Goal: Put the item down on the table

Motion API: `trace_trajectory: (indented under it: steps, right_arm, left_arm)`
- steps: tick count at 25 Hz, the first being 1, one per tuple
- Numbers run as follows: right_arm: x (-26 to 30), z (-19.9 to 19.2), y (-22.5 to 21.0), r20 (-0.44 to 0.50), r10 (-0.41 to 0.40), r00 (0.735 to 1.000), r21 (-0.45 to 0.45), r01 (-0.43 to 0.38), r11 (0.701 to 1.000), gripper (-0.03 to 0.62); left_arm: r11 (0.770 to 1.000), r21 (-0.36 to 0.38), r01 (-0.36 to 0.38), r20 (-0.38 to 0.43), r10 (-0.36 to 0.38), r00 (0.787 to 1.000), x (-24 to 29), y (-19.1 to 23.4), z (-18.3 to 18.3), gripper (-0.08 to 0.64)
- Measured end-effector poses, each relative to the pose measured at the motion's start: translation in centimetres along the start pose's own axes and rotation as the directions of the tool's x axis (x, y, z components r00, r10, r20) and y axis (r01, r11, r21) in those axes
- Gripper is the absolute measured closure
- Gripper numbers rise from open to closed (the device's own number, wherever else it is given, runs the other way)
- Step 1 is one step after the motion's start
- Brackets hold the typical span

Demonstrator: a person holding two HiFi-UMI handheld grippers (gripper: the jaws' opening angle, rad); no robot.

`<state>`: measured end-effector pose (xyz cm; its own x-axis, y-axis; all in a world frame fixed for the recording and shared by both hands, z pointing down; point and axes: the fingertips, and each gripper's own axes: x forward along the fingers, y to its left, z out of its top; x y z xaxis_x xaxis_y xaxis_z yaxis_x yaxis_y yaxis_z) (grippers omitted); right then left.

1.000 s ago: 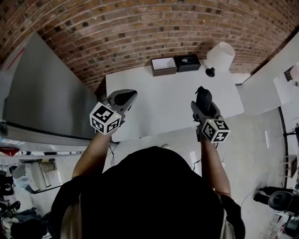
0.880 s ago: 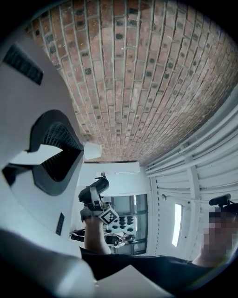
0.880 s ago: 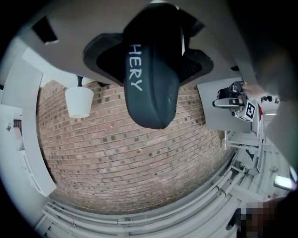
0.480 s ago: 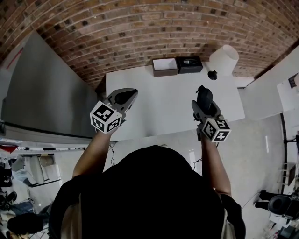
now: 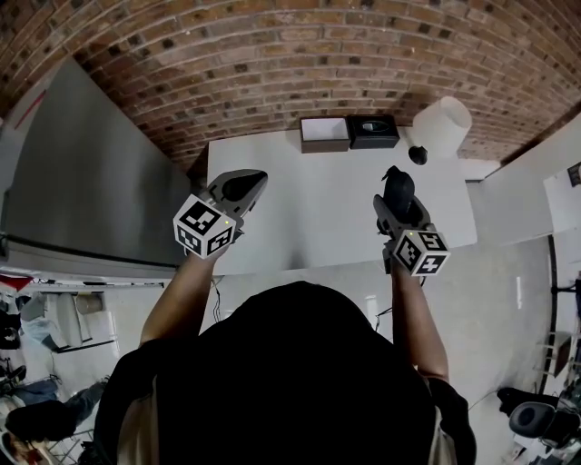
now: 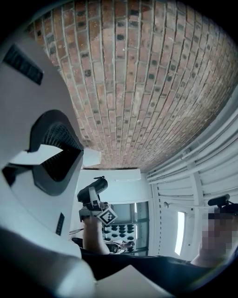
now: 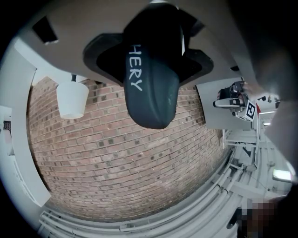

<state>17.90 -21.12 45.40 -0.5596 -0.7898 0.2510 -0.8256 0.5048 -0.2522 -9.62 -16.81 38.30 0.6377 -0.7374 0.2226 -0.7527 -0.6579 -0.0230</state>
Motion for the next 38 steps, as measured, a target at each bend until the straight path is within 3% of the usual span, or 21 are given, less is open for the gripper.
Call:
trace_trajectory:
  steps: [22, 38]
  right_arm:
    - [0.9, -0.7, -5.0, -0.040, 0.044, 0.998, 0.005, -0.044, 0.999, 0.245]
    - [-0.3, -0.8, -7.5, -0.051, -0.004, 0.999, -0.001, 0.004, 1.000, 0.245]
  left_arm:
    - [1.000, -0.021, -0.019, -0.015, 0.018, 1.000, 5.2, -2.0, -0.2, 0.545]
    - [0.999, -0.031, 0.012, -0.006, -0.012, 1.000, 7.1, -2.9, -0.3, 0.545]
